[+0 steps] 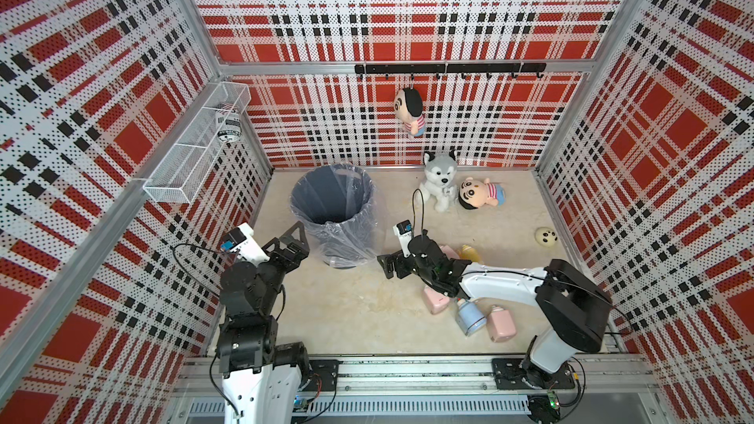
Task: Take out the pencil sharpener tray and clean the shavings
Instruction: Move the trash bin to the center of the board, then pick up the pencil sharpener from the center of the board.
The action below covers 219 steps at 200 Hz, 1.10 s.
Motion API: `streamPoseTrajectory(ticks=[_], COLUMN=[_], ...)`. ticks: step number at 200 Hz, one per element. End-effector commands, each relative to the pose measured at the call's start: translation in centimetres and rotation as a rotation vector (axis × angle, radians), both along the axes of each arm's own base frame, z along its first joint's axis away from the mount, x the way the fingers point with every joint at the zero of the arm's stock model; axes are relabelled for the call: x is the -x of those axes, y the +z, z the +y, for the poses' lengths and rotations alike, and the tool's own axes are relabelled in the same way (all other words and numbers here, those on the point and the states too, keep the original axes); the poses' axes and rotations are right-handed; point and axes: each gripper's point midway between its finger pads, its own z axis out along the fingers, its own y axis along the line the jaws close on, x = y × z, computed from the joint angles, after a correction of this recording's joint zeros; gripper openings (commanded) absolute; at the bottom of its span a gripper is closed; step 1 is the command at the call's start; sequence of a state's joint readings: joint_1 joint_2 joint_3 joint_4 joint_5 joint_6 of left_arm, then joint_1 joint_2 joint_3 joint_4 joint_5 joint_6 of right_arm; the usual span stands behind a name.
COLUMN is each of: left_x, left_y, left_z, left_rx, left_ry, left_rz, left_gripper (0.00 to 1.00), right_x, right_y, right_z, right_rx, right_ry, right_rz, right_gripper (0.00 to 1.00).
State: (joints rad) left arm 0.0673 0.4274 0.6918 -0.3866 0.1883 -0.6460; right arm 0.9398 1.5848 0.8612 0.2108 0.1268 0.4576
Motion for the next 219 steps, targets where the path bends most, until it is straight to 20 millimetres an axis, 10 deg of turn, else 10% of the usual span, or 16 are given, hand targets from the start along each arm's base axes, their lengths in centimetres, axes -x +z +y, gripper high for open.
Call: streamPoseTrajectory(ticks=[1,112,219], left_x=[-0.1,5.4,4.1], left_y=[-0.3,-4.8,-14.5], left_z=[-1.5,-20.9,-29.9], left_rx=[-0.017,-0.178,-0.015], left_ry=[-0.034,-0.238,-0.366], left_rz=[0.026,0.205,0.665], left_gripper=[0.98,0.98,0.98], right_x=[1.3,1.4,1.7], right_y=[0.7,4.2,3.5], right_z=[-2.0,-14.5,-21.7], right_rx=[0.025,0.147,0.115], right_ry=[-0.014,-0.347,-0.539], right_rz=[0.011,-0.015,0.033], right_gripper=[1.00,1.00,1.00])
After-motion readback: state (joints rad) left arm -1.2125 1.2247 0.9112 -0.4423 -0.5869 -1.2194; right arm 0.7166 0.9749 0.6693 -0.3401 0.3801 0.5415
